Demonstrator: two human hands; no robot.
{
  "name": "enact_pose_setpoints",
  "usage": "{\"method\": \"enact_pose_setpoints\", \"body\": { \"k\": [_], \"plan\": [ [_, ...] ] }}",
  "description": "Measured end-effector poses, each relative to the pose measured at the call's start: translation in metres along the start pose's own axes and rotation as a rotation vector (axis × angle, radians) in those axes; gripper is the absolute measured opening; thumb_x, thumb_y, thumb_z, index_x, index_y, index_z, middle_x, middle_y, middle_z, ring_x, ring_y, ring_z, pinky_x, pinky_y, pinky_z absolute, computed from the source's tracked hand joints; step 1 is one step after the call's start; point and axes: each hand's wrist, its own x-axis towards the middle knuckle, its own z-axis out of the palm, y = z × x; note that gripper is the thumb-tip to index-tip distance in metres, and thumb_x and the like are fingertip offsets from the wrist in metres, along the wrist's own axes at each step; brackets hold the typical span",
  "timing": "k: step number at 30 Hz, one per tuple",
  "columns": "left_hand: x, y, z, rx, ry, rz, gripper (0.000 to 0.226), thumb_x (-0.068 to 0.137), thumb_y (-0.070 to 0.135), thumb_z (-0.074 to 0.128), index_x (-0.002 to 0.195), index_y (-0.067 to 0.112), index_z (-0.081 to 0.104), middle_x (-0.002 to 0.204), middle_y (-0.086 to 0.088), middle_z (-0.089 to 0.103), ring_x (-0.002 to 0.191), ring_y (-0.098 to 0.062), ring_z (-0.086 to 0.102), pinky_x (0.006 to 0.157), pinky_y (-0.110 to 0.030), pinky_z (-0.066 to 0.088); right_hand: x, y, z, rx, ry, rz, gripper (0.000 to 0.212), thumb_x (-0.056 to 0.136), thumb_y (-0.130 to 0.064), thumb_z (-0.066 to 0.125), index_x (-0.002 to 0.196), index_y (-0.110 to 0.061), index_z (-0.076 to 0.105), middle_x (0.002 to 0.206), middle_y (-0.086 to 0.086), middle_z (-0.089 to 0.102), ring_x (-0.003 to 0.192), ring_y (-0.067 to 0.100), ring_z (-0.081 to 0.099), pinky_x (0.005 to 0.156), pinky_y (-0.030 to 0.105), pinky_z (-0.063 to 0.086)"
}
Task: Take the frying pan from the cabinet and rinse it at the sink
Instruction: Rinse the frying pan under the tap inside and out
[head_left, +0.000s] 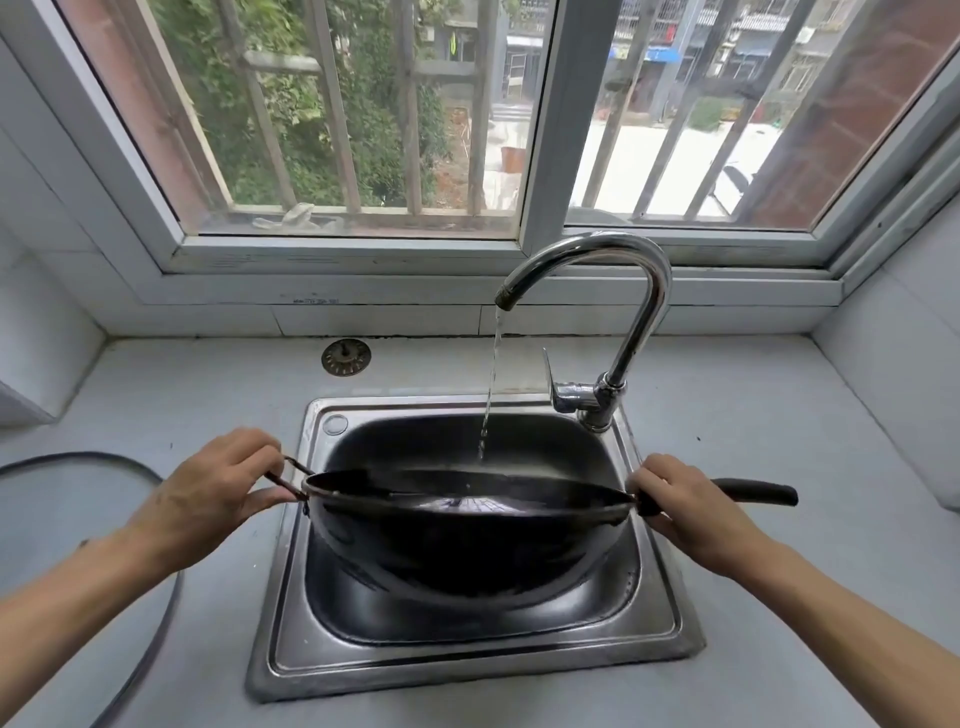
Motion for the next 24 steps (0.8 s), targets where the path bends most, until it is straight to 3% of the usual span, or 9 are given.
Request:
{"method": "enact_pose_setpoints", "body": {
  "k": [6,13,21,24],
  "plan": [
    [-0.013,0.005,-0.001,0.236,0.034,0.154,0.038,0.091,0.046,0.051,0.074,0.013,0.057,0.089,-0.005,0.06,0.074,-0.027,0.055,0.072,-0.035,0.038,-0.002,-0.008,0.009,-0.078,0.038,0.005,0.046,0.064,0.0,0.076,0.098,-0.02,0.054,0.095,-0.001,0.055,0.081,0.025,0.052,0.056,0.039,0.045],
    [-0.017,0.004,0.001,0.337,0.015,0.096,0.037,0.087,0.047,0.051,0.073,0.013,0.058,0.095,-0.005,0.062,0.08,-0.027,0.053,0.073,-0.041,0.037,0.006,-0.02,0.013,-0.105,0.085,0.081,0.049,0.068,-0.003,0.077,0.103,-0.024,0.051,0.097,-0.003,0.058,0.082,0.024,0.056,0.064,0.033,0.035],
    [-0.02,0.016,0.005,0.285,-0.205,0.058,0.034,0.08,0.049,0.05,0.078,0.015,0.055,0.105,-0.006,0.06,0.094,-0.028,0.06,0.082,-0.04,0.039,0.005,-0.02,0.028,-0.079,-0.015,0.186,0.051,0.065,-0.002,0.074,0.1,-0.029,0.048,0.088,-0.008,0.05,0.08,0.021,0.052,0.066,0.032,0.033],
    [-0.024,0.022,0.01,0.255,-0.323,0.024,0.033,0.077,0.047,0.06,0.079,0.015,0.055,0.11,-0.006,0.061,0.1,-0.031,0.062,0.085,-0.04,0.038,0.001,-0.021,0.032,-0.035,-0.044,0.193,0.053,0.065,0.0,0.071,0.102,-0.03,0.047,0.091,-0.008,0.049,0.082,0.021,0.052,0.068,0.033,0.035]
  ]
}}
